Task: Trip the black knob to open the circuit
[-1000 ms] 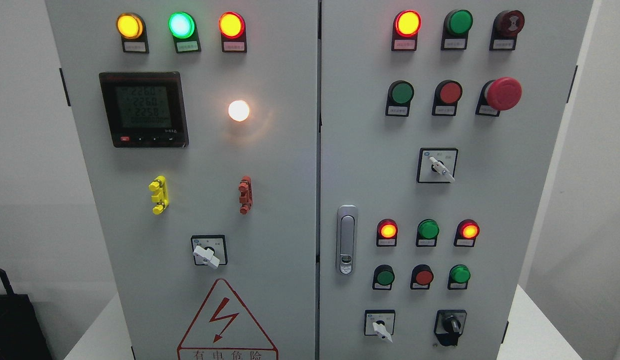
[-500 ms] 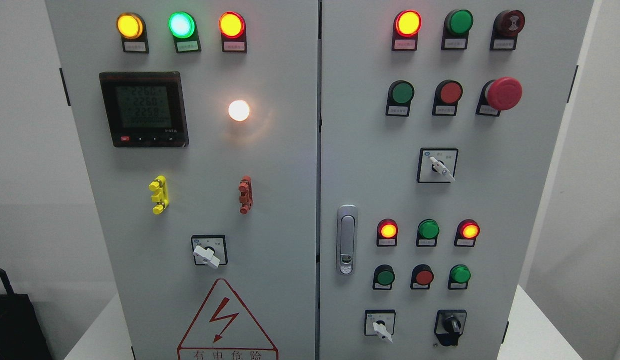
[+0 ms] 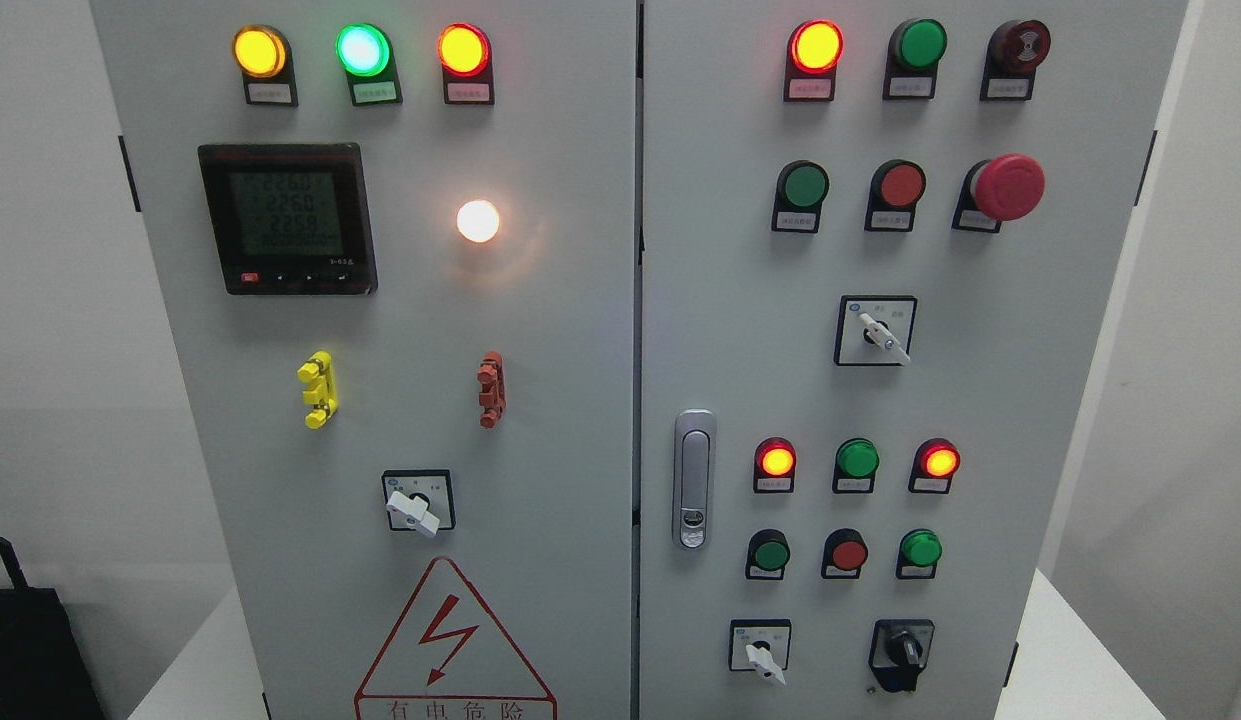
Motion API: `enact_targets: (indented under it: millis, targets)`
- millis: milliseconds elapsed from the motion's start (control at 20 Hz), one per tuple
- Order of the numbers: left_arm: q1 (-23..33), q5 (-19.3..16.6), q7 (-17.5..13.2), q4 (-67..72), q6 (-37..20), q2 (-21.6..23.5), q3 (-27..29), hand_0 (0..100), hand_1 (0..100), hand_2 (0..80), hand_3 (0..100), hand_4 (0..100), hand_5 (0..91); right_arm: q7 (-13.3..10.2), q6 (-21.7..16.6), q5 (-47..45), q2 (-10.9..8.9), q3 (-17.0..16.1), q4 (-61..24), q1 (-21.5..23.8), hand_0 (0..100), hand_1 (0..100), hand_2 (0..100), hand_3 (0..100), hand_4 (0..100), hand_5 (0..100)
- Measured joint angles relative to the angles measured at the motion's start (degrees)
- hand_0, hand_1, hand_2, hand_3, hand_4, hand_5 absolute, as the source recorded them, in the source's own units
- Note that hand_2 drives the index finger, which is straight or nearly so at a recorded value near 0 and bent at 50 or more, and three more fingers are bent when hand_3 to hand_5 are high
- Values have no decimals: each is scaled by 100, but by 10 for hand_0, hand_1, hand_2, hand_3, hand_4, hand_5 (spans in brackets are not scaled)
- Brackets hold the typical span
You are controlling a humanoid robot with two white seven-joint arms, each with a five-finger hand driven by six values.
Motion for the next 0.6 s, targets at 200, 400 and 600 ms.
enact_targets:
  millis: [200,400,600]
  targets:
    - [0,0,0,0,0,0,0,120,389,0,0,0,0,0,124,0,-13,-45,-138,-66,975,784,0,880,802,778]
    - [0,0,0,0,0,0,0,120,389,0,0,0,0,0,231,0,-29,-59,-236,-196,979,788,0,883,804,778]
    - [0,0,0,0,0,0,0,120,389,0,0,0,0,0,374,0,-35,-130,-283,-403,985,789,0,888,807,781]
